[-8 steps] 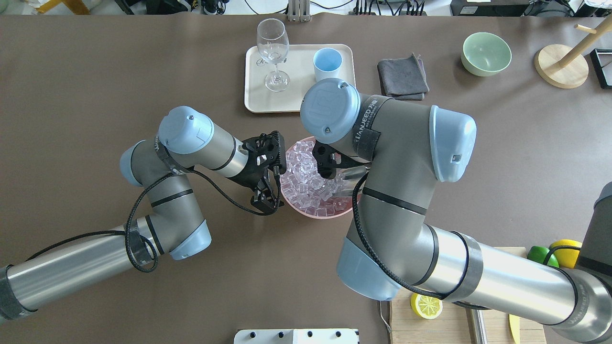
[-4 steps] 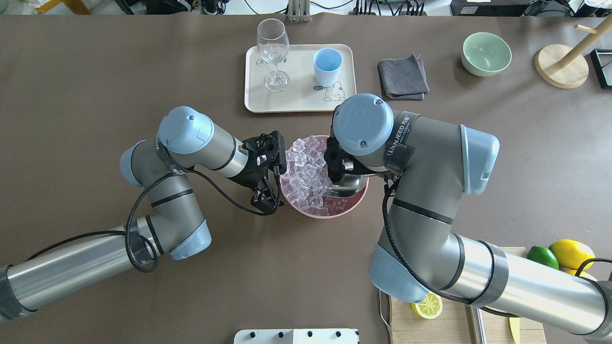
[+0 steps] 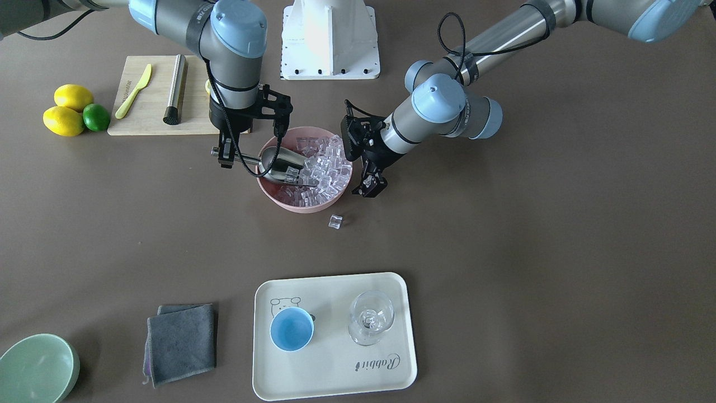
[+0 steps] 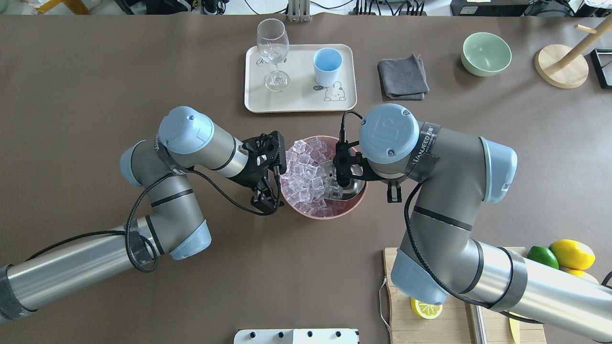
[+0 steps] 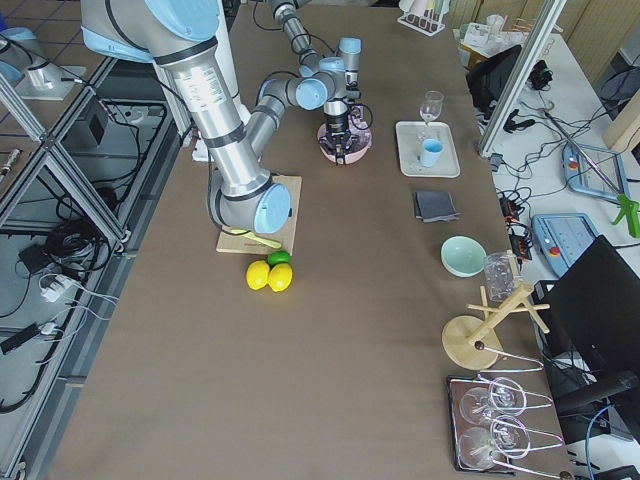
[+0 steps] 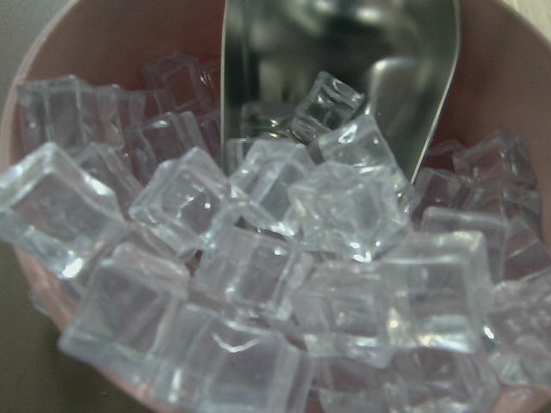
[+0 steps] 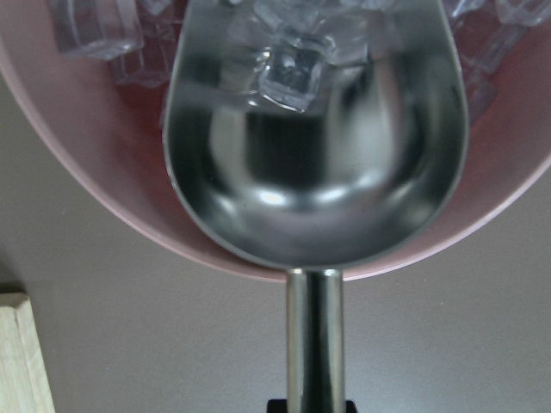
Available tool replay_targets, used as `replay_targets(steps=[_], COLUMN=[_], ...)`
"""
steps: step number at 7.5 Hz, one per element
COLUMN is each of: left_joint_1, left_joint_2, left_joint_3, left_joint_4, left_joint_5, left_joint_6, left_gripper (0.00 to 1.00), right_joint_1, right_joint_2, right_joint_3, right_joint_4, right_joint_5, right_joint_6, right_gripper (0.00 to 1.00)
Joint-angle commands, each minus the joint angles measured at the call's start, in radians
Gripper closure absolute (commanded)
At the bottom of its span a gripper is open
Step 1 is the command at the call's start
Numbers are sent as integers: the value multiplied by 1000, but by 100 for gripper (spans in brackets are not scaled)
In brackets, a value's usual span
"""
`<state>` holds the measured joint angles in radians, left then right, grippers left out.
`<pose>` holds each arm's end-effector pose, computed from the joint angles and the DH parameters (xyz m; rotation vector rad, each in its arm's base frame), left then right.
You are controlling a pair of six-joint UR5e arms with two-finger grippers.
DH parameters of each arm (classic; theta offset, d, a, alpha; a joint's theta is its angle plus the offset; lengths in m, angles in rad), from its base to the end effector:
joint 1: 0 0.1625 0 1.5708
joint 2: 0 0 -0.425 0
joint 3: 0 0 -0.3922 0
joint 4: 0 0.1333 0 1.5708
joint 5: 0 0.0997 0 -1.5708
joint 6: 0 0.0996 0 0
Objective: Put ice in cup with scoop
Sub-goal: 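Dig the scoop into the ice cubes while the left gripper steadies the bowl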
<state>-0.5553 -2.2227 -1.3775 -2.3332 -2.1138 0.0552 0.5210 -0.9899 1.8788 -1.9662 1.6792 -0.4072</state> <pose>0.5719 -0.4511 0.2623 0.9001 1.0430 1.2398 -0.4725 -0.4124 0.2533 0.4760 -0.2811 -1.4503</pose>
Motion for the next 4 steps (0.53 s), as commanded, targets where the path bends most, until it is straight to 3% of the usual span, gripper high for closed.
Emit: replay_targets(steps=[1,4], left_joint_1=[0,0], left_joint_2=[0,0], left_joint_3=[0,0], left_joint_4=[0,0], left_joint_5=[0,0], left_joint_6=[0,0], left_gripper=[2,2], right_joint_1=[1,7], right_joint_2=[-61,-87], right_joint_3=[16,16], right_joint_4=[111,179], right_joint_5=[60,117], right_joint_6=[56,114], right_gripper=[100,100])
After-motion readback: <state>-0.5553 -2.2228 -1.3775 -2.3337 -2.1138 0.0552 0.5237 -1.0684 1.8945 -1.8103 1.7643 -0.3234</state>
